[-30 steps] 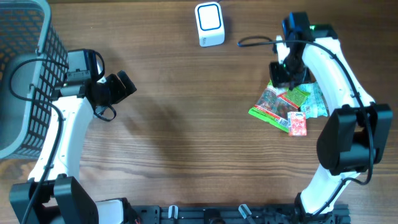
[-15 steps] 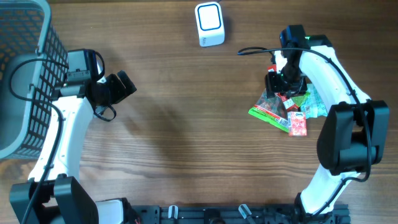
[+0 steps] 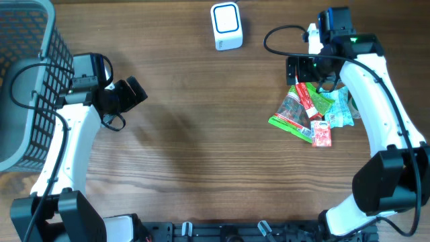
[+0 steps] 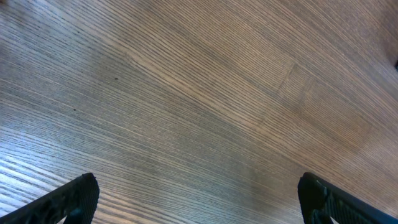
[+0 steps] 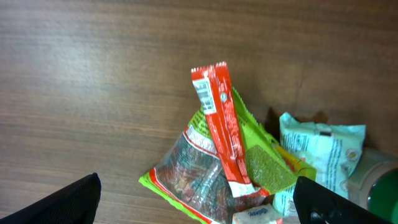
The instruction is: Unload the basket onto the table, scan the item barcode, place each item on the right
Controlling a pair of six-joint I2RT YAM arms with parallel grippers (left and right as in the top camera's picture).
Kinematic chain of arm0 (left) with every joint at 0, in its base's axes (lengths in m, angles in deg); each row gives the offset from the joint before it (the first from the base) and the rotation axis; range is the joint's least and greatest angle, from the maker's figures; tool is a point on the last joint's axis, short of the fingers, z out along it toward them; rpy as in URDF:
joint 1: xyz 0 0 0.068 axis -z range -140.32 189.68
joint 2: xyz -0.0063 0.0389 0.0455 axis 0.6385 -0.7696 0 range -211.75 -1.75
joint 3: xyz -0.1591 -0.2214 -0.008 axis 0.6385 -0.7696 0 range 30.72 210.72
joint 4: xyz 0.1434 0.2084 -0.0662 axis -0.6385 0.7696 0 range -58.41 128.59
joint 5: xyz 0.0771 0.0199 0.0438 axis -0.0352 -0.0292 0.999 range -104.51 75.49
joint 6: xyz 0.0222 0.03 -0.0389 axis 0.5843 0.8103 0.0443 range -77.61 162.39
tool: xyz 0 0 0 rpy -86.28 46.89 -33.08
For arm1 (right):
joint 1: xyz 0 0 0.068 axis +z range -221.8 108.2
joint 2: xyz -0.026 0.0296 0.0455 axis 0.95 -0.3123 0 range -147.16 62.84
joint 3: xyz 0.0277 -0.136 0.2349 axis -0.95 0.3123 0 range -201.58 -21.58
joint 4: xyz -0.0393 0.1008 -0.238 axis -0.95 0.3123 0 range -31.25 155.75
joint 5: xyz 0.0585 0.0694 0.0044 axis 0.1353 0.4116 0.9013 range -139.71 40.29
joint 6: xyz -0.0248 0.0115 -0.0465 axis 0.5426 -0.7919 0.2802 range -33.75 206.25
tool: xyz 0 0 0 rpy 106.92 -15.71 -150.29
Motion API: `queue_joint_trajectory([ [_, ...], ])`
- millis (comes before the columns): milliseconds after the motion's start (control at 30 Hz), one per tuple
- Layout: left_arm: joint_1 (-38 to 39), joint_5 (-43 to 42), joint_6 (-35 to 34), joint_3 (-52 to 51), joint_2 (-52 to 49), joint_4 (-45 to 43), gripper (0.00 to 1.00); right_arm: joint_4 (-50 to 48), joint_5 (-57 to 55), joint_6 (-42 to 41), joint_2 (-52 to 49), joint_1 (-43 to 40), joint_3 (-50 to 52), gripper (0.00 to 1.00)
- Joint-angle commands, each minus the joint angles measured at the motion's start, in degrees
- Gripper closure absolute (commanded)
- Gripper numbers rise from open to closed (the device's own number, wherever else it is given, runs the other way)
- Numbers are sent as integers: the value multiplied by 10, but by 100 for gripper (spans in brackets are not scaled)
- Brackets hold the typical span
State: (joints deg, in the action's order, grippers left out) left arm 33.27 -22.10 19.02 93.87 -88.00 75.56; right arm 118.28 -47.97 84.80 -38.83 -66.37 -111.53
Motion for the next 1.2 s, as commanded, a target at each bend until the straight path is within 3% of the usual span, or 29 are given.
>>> queue_joint_trajectory([
  [0, 2, -7, 5, -2, -1, 0, 0, -11, 9, -1, 4, 1, -7, 0],
  [567, 2, -7, 5, -2, -1, 0, 0, -89, 9, 0, -1, -1, -4, 0],
  [1167, 2, -7, 5, -2, -1, 0, 0, -94, 9, -1, 13, -1, -3, 0],
])
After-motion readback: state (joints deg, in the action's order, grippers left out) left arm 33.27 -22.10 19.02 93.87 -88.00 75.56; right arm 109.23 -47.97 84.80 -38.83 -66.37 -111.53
